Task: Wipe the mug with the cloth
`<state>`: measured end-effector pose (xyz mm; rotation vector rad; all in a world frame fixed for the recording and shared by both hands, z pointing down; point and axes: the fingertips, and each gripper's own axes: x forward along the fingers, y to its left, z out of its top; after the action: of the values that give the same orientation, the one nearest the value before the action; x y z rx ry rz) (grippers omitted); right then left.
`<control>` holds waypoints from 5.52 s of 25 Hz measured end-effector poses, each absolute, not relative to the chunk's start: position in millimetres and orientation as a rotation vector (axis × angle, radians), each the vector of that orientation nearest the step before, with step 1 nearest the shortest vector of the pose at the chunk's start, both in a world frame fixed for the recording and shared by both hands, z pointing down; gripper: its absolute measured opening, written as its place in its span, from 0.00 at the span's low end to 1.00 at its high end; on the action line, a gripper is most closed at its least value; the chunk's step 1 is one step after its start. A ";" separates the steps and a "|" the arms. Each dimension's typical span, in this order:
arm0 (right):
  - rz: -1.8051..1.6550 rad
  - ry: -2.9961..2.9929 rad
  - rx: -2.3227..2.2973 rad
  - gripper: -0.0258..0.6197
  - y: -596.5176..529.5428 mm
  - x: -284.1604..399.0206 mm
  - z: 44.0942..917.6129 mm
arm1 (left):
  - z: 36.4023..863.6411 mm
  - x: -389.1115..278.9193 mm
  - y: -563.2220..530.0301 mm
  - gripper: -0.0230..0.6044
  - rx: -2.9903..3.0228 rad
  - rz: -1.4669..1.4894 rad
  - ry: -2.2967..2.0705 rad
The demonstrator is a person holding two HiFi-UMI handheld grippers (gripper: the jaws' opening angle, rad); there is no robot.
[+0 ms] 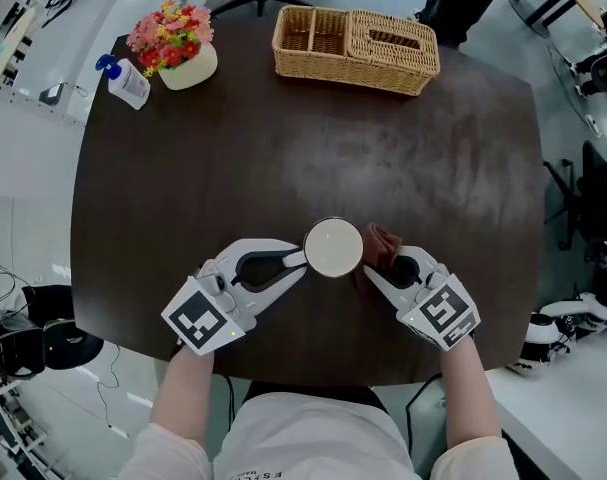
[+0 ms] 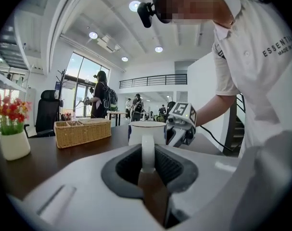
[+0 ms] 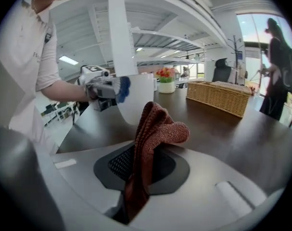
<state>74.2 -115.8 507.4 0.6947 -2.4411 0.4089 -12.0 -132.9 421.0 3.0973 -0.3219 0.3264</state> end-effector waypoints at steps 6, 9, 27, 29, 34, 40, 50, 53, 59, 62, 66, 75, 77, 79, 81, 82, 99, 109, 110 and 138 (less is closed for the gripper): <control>0.655 -2.583 0.979 0.17 -149.5 61.1 481.3 | 377.8 -2.6 -139.7 0.15 2.975 0.191 -0.350; 0.645 -2.695 0.942 0.17 -148.7 39.5 460.3 | 367.5 0.6 -141.4 0.15 2.952 0.160 -0.354; 0.493 -2.666 0.625 0.17 -104.7 30.3 465.9 | 366.8 -3.7 -140.3 0.15 2.985 0.148 -0.335; 0.510 -2.597 0.788 0.17 -120.3 58.9 471.8 | 374.3 -5.1 -140.1 0.15 2.983 0.175 -0.332; 0.507 -2.477 1.151 0.17 -152.1 113.4 460.6 | 399.8 -7.6 -136.6 0.15 2.969 0.217 -0.308; 0.412 -2.421 1.331 0.17 -171.6 126.0 445.9 | 438.5 -5.7 -143.9 0.15 2.949 0.294 -0.292; 0.448 -2.404 1.343 0.17 -168.9 114.6 464.5 | 478.9 -2.5 -141.2 0.15 2.962 0.356 -0.220; 0.454 -2.397 1.352 0.17 -167.1 116.6 466.9 | 482.4 -4.2 -139.8 0.15 2.970 0.353 -0.224; 0.474 -2.394 1.365 0.17 -163.4 116.2 464.6 | 490.1 -8.6 -139.3 0.15 2.939 0.381 -0.209; 0.491 -2.393 1.367 0.17 -160.7 115.2 462.4 | 491.7 -12.2 -138.4 0.19 2.925 0.403 -0.248; 0.492 -2.402 1.367 0.17 -154.3 108.4 454.4 | 478.2 -19.4 -132.7 0.22 2.954 0.413 -0.298; 0.433 -2.445 1.360 0.17 -102.2 93.6 392.1 | 354.8 -42.3 -118.5 0.21 2.984 0.236 -0.663; 0.398 -2.481 1.358 0.17 -83.8 89.2 369.7 | 317.5 -47.0 -108.8 0.13 2.961 0.130 -0.753; 0.336 -2.521 1.352 0.17 -67.3 84.4 348.0 | 280.5 -50.6 -94.8 0.04 2.944 0.006 -0.809; 0.258 -2.545 1.357 0.17 -56.0 80.8 330.1 | 252.7 -51.7 -80.4 0.04 2.956 -0.075 -0.832; 0.227 -2.553 1.364 0.17 -50.2 78.5 323.3 | 244.6 -52.2 -72.8 0.04 2.971 -0.082 -0.842; 0.211 -2.594 1.382 0.16 80.9 62.0 309.3 | 240.1 -53.2 69.4 0.04 2.892 -0.031 -0.927; 0.191 -2.568 1.444 0.16 212.6 15.4 301.1 | 253.2 -95.9 201.6 0.04 2.876 0.011 -0.859; 0.182 -2.563 1.459 0.16 229.0 11.2 297.3 | 252.4 -101.7 217.6 0.04 2.880 0.015 -0.852; 0.046 -2.547 1.522 0.16 463.5 -35.4 257.3 | 213.4 -140.0 438.2 0.04 3.016 0.027 -0.852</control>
<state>-35.4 463.5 257.3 1.5221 -2.5471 0.0456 -140.0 438.2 213.4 3.0160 -0.8520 0.0267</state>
